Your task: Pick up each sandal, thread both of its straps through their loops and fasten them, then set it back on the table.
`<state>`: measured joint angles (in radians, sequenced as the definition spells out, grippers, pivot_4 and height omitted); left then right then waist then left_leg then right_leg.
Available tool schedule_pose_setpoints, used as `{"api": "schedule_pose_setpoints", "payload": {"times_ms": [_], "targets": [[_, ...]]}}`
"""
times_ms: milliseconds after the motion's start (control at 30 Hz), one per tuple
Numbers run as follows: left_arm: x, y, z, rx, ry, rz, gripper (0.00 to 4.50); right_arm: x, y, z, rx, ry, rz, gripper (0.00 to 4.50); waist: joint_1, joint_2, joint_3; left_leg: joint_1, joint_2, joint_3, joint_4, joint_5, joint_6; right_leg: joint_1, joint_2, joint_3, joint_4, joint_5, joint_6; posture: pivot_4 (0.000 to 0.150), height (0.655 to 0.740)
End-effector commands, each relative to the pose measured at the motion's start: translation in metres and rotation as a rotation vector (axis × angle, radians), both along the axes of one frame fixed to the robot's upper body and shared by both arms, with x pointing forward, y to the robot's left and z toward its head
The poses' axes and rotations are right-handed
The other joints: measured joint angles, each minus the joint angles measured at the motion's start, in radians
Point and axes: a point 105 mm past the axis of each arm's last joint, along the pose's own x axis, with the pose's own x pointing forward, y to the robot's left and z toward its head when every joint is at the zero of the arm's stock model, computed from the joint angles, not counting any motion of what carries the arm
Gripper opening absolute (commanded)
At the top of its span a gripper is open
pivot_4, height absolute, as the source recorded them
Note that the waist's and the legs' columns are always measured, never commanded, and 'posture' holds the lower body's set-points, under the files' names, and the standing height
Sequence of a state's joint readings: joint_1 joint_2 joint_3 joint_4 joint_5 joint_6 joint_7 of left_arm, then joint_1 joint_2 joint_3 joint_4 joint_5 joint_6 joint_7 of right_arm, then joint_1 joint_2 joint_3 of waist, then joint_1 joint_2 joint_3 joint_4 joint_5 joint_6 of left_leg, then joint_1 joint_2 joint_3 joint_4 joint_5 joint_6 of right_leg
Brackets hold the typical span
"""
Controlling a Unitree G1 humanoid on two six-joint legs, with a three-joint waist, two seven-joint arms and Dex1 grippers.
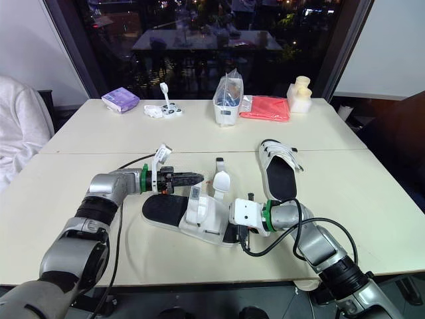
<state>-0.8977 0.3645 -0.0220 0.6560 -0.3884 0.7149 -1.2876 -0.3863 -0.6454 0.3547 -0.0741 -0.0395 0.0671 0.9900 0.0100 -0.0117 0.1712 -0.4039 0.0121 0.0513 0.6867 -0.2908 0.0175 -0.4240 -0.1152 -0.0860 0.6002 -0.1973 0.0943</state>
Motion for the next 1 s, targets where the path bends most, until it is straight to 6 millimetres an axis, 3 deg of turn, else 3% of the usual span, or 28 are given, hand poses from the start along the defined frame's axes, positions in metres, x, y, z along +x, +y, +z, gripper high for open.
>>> {"api": "schedule_pose_setpoints", "payload": {"times_ms": [33,233,367,700,1000], "targets": [[-0.005,-0.005,0.027,-0.076,-0.058,-0.062,0.03,0.001,-0.015,-0.025,-0.082,0.072,-0.061,0.0,0.0,0.0,0.0,0.0,0.0,0.0,0.0,0.0,0.0,0.0,0.0,0.0,0.0,0.0,0.0,0.15,0.74],[-0.009,-0.009,0.066,-0.206,-0.112,-0.122,0.03,0.001,-0.016,-0.026,-0.086,0.069,-0.064,0.0,0.0,0.0,0.0,0.0,0.0,0.0,0.0,0.0,0.0,0.0,0.0,0.0,0.0,0.0,0.0,0.15,0.74],[-0.008,-0.014,0.075,-0.228,-0.148,-0.141,0.03,0.001,-0.016,-0.025,-0.085,0.068,-0.066,0.0,0.0,0.0,0.0,0.0,-0.001,0.0,0.0,0.0,0.0,0.0,0.0,0.0,0.0,0.0,0.0,0.15,0.74],[0.0,-0.029,0.06,-0.186,-0.193,-0.126,0.03,-0.002,-0.015,-0.025,-0.082,0.067,-0.07,0.0,0.002,0.0,0.0,0.0,-0.001,0.0,0.0,0.0,-0.001,0.0,0.0,0.0,0.0,0.0,0.0,0.15,0.74],[0.02,-0.033,0.047,-0.165,-0.222,-0.008,0.03,-0.005,-0.015,-0.026,-0.085,0.069,-0.071,0.0,0.004,0.0,0.0,-0.001,-0.002,0.0,0.0,0.0,-0.001,0.0,0.0,0.0,0.0,0.0,0.0,0.15,0.74]]}}
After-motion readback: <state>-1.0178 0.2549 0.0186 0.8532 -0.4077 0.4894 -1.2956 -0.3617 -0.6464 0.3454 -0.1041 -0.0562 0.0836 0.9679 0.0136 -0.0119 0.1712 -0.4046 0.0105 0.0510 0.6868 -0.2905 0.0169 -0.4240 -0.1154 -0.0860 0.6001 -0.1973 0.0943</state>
